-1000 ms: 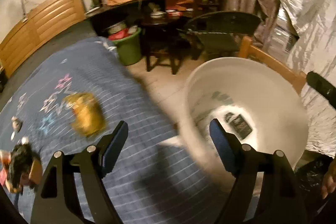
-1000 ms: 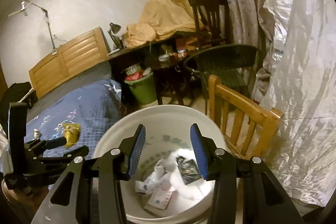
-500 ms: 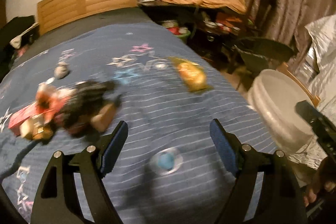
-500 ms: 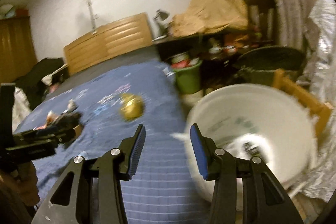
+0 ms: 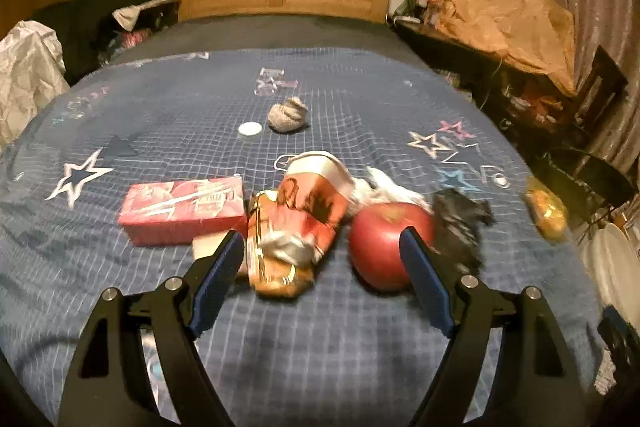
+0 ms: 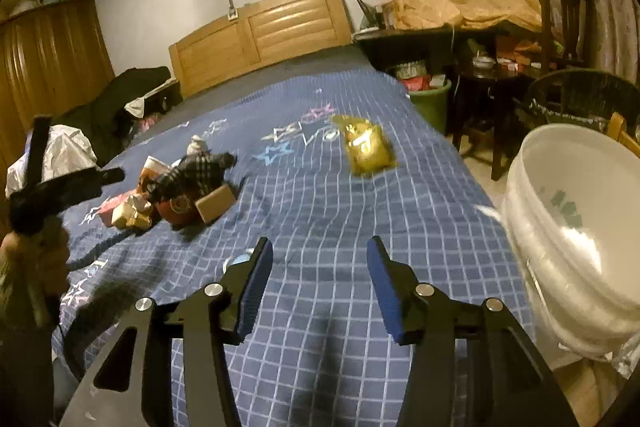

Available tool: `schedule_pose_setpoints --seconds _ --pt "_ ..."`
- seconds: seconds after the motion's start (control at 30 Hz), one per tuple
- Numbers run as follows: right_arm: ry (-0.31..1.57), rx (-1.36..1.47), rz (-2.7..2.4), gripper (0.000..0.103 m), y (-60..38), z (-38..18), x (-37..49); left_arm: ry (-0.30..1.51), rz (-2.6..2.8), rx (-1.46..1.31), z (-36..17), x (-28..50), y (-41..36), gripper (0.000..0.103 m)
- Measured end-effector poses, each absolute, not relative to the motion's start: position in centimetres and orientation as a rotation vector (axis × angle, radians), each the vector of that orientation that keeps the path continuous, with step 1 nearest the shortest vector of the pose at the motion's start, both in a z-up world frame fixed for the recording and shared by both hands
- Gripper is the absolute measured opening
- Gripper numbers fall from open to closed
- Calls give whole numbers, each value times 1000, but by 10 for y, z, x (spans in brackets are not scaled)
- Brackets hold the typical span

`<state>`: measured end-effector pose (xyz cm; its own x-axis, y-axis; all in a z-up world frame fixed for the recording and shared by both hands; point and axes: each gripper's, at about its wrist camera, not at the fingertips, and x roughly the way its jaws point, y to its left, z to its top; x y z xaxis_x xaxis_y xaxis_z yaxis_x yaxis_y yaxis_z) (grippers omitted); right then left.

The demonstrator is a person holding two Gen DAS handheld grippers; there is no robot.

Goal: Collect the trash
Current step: 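Move both open tools back toward the remaining clutter on the bed, then grasp the red-and-white paper cup with the left tool while the right tool grasps the gold packet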

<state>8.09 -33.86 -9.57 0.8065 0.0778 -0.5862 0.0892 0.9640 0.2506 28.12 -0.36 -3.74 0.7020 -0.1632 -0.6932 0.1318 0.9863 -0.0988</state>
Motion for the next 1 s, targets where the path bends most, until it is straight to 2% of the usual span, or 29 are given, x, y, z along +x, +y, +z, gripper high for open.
schedule_pose_setpoints --seconds 0.17,0.2,0.27,0.33,0.57,0.67,1.0 --pt "661 294 -30 52 -350 -105 80 859 -145 -54 -64 325 -6 76" --pt "661 295 -33 52 -354 -106 79 874 -155 -54 -68 330 -7 71" --pt "662 297 -39 52 -357 -106 78 905 -139 -19 -79 337 -11 37" --pt "660 297 -39 52 -359 -105 76 880 -140 -39 -75 334 -7 33" --pt "646 281 0 52 -348 -98 76 657 -145 -103 -5 260 27 33" --pt "641 264 31 52 -337 -94 80 634 -132 -97 6 231 45 33" --pt "634 190 151 52 -282 -78 108 873 -117 -156 -59 177 80 33"
